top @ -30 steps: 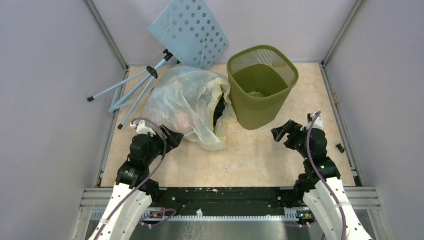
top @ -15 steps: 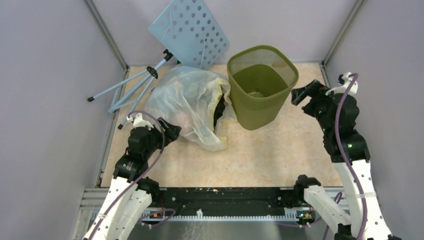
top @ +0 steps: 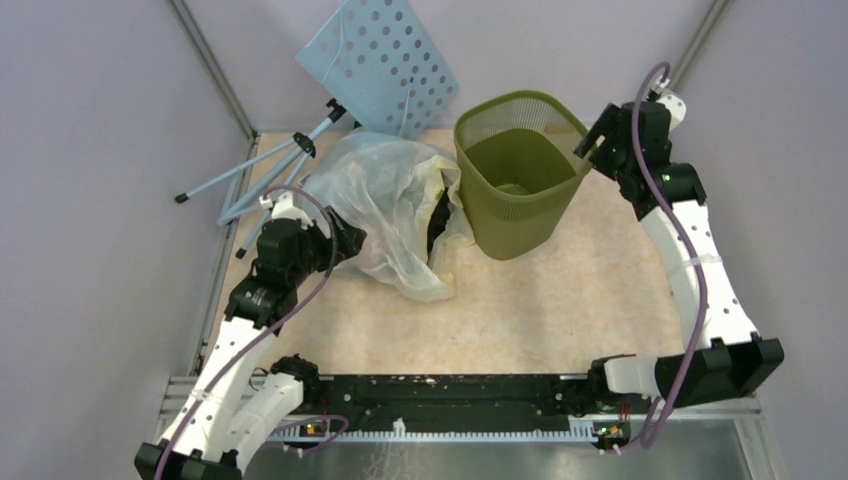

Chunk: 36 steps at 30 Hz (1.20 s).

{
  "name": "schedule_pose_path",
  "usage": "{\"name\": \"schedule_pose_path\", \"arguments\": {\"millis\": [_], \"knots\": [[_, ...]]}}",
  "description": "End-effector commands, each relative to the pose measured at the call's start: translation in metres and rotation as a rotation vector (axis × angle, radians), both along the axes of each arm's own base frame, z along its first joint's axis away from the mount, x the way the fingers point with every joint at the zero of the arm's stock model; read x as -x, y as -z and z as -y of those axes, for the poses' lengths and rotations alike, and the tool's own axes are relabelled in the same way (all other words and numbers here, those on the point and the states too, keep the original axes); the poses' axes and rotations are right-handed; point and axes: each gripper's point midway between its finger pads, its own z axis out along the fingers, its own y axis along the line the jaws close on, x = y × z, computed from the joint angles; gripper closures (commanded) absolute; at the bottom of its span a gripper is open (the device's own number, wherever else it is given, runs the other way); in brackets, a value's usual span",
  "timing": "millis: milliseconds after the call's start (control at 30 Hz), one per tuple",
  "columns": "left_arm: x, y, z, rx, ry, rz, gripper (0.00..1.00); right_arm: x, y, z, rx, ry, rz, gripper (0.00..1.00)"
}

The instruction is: Put the trash bags into the trash bin

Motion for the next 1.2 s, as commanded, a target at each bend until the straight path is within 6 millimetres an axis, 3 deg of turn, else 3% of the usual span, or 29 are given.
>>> {"name": "schedule_pose_path", "arguments": {"millis": [0, 133, 400, 533, 700, 833, 867, 967, 1033, 1167], "knots": [[-0.009, -0.019, 0.014, -0.079, 0.074, 0.024, 0.03, -0.016, -0.015, 0.011, 0.014, 0.078, 0.0, 0.31], [-0.017, -0.032, 0.028, -0.159, 0.08, 0.045, 0.05, -0.029, -0.011, 0.01, 0.016, 0.078, -0.019, 0.47], [-0.02, -0.055, 0.089, -0.322, 0.187, 0.118, 0.09, -0.034, -0.017, 0.016, 0.041, 0.093, -0.015, 0.87], [-0.023, -0.064, 0.117, -0.419, 0.235, 0.162, 0.11, -0.029, -0.031, 0.034, 0.075, 0.153, -0.001, 0.94], [-0.033, -0.064, 0.152, -0.502, 0.3, 0.193, 0.14, -0.02, -0.038, 0.065, 0.113, 0.249, 0.005, 0.95], [-0.049, -0.053, 0.169, -0.547, 0.304, 0.191, 0.17, -0.013, -0.038, 0.086, 0.141, 0.311, 0.001, 0.92], [-0.053, -0.049, 0.171, -0.564, 0.299, 0.185, 0.18, -0.012, -0.038, 0.089, 0.149, 0.316, 0.002, 0.87], [-0.065, -0.036, 0.177, -0.621, 0.285, 0.16, 0.18, -0.009, -0.038, 0.091, 0.163, 0.309, 0.006, 0.53], [-0.071, -0.026, 0.18, -0.657, 0.281, 0.14, 0.17, -0.007, -0.041, 0.089, 0.173, 0.284, 0.024, 0.37], [-0.081, -0.009, 0.176, -0.745, 0.222, 0.095, 0.13, 0.004, -0.054, 0.086, 0.19, 0.243, 0.07, 0.28]]}}
